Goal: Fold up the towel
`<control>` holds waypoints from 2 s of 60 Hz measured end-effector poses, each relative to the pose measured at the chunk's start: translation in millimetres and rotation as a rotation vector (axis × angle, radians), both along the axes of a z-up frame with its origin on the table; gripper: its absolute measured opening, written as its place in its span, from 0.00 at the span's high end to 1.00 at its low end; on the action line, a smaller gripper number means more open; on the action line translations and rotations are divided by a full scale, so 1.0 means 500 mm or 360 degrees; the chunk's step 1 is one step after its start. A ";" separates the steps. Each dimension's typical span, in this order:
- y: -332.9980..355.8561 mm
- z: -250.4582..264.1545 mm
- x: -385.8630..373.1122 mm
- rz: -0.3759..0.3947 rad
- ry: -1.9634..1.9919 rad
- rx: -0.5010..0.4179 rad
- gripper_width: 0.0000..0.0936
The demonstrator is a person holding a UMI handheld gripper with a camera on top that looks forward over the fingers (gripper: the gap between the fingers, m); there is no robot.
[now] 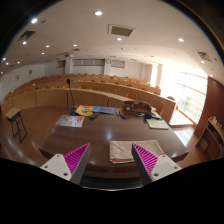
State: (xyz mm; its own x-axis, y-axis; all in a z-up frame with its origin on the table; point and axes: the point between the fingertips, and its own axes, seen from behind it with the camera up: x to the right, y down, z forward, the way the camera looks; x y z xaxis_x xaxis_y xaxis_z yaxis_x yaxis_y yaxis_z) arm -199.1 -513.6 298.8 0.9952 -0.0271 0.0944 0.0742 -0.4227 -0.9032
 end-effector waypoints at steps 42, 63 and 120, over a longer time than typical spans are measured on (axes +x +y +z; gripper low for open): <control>0.404 -0.521 0.119 -0.0024 0.0076 -0.0523 0.08; 0.502 -0.617 0.142 0.0014 -0.0073 -0.0526 0.75; 0.474 -0.544 0.484 -0.0379 0.0242 -0.0505 0.32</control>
